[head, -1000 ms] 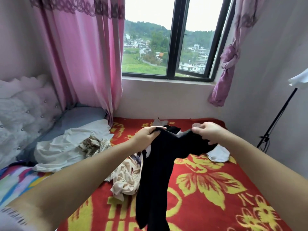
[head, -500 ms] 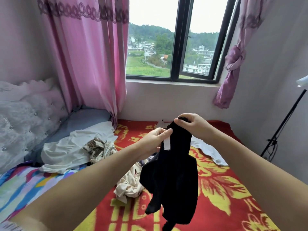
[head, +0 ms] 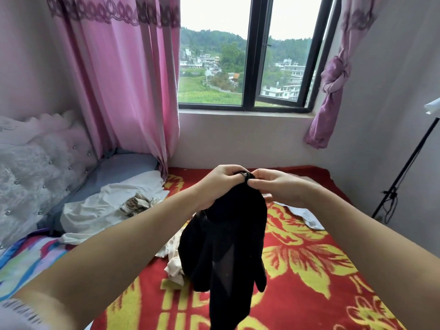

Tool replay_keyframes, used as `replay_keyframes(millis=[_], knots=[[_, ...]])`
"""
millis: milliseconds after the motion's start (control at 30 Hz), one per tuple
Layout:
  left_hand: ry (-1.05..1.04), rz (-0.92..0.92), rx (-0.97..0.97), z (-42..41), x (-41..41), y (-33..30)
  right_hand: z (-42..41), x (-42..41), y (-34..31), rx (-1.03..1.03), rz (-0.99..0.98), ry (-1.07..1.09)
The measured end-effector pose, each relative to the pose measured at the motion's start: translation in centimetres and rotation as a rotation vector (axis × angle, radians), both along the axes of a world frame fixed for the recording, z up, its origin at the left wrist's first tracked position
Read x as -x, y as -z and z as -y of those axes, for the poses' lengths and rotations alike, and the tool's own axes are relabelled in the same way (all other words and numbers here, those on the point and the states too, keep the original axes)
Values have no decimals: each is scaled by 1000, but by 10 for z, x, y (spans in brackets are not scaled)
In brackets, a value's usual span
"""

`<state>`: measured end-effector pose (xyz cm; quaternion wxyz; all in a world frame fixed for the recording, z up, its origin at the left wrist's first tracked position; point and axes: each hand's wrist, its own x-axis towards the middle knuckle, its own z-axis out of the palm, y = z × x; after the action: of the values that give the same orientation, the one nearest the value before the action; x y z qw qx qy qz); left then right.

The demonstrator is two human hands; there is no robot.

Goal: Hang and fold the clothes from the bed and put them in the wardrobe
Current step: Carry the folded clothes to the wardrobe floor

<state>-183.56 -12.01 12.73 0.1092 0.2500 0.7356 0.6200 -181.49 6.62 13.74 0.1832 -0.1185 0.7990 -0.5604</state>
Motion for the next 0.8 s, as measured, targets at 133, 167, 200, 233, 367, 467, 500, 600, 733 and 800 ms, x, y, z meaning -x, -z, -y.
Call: replay_keyframes(millis=[133, 167, 200, 233, 367, 467, 500, 600, 733, 800], knots=[[-3, -53, 131, 11, 5, 0, 4, 1, -5, -172, -73, 31], [-5, -102, 211, 15, 7, 0, 5, 3, -6, -215, -110, 60], [-9, -141, 284, 18, 9, 1, 6, 4, -7, -241, -147, 94], [-14, -161, 345, 20, 11, 3, 6, 5, -8, -252, -182, 128], [-108, -241, 566, 31, 23, 14, 6, 10, -3, -356, -374, 232], [-246, -373, 824, 46, 37, 24, 3, 14, 3, -541, -568, 321], [-323, -382, 843, 54, 42, 26, -2, 14, 4, -581, -596, 353], [-490, -286, 654, 79, 55, 29, -22, 16, 5, -758, -514, 364], [-507, -126, 317, 90, 58, 24, -44, 18, 12, -862, -316, 379], [-539, -70, 203, 91, 58, 23, -55, 18, 16, -778, -284, 450]])
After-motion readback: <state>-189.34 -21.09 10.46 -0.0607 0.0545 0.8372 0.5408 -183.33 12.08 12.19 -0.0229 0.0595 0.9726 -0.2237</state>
